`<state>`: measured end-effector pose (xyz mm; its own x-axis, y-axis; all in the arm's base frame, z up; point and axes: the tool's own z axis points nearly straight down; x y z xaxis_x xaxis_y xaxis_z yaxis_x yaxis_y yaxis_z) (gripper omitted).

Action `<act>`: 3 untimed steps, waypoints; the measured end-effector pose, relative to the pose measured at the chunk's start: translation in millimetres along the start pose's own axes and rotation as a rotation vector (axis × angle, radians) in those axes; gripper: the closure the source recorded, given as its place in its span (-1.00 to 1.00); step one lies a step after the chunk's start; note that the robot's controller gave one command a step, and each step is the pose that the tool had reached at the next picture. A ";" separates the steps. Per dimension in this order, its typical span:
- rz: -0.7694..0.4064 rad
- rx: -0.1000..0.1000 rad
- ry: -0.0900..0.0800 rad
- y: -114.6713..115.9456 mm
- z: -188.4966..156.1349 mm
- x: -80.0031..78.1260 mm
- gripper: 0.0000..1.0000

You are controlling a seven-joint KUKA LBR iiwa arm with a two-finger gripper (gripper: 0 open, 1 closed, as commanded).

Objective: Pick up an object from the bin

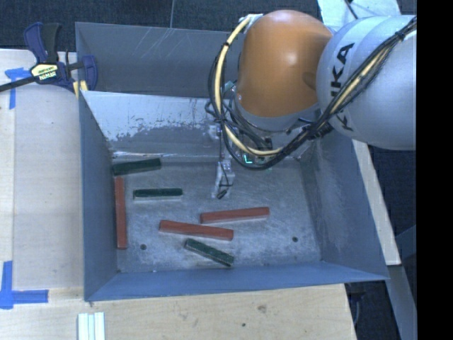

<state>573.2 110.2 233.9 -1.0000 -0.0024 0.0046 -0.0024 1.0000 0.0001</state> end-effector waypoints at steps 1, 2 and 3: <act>-0.166 0.000 -0.003 22.1 165.9 44.3 -1.00; -0.163 -0.001 -0.014 22.1 161.0 40.5 1.00; -0.183 0.001 -0.020 -0.4 30.8 -36.2 1.00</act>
Offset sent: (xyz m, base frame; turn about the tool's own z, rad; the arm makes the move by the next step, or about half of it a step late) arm -0.0447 0.0223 -0.1639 -0.1662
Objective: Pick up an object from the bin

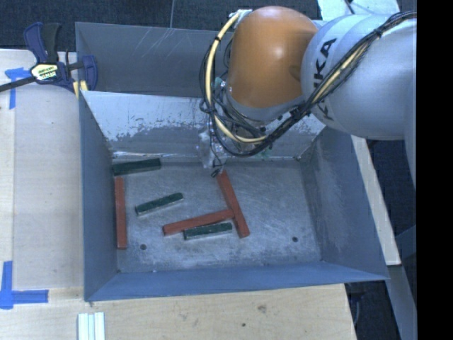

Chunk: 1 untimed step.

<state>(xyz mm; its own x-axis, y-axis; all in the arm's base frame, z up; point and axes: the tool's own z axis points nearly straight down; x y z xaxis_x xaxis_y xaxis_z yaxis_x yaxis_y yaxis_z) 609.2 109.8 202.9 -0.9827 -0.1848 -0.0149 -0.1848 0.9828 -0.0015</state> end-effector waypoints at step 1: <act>-0.106 -0.003 0.012 10.3 0.5 7.7 1.00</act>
Offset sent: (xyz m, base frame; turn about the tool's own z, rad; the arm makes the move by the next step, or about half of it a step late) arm -0.0103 0.0089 -0.0015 -0.1071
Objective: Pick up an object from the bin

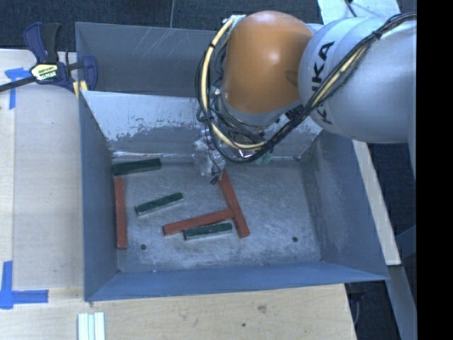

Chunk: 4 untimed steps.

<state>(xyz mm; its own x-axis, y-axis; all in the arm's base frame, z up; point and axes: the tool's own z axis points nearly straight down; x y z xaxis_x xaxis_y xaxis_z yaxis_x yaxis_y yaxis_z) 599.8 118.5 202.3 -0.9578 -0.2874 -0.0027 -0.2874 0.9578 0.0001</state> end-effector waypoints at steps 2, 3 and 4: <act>0.139 0.000 0.001 -13.5 33.7 37.2 -1.00; 0.176 -0.001 0.005 37.7 129.7 74.0 -1.00; 0.180 0.000 -0.003 34.9 124.8 71.2 1.00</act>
Offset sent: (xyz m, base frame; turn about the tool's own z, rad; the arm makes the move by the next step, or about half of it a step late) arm -0.0324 -0.0231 -0.0342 0.1385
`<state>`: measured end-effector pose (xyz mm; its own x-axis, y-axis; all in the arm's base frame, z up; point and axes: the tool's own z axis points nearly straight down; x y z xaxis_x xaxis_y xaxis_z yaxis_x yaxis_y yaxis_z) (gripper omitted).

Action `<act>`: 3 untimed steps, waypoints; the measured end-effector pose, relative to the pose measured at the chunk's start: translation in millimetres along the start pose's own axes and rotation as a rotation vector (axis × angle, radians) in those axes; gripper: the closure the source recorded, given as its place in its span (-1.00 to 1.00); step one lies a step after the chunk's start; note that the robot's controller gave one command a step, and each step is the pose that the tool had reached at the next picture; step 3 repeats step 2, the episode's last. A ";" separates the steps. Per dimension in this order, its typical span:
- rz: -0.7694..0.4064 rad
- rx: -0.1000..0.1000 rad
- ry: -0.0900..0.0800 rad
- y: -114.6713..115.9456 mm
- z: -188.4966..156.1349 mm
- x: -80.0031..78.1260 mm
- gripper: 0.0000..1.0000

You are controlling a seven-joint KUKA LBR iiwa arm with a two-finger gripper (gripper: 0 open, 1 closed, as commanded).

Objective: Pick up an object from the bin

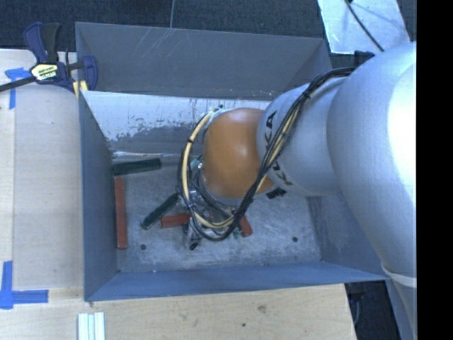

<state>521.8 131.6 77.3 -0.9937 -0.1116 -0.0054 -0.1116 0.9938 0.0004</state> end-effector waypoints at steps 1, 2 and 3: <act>-0.011 -0.005 -0.004 93.6 -101.5 11.2 1.00; -0.019 -0.001 -0.005 75.3 -163.2 3.2 1.00; -0.019 -0.001 -0.005 75.3 -163.2 3.2 1.00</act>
Offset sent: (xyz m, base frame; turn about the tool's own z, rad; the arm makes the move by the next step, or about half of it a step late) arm -0.0226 0.0864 0.0966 -0.0022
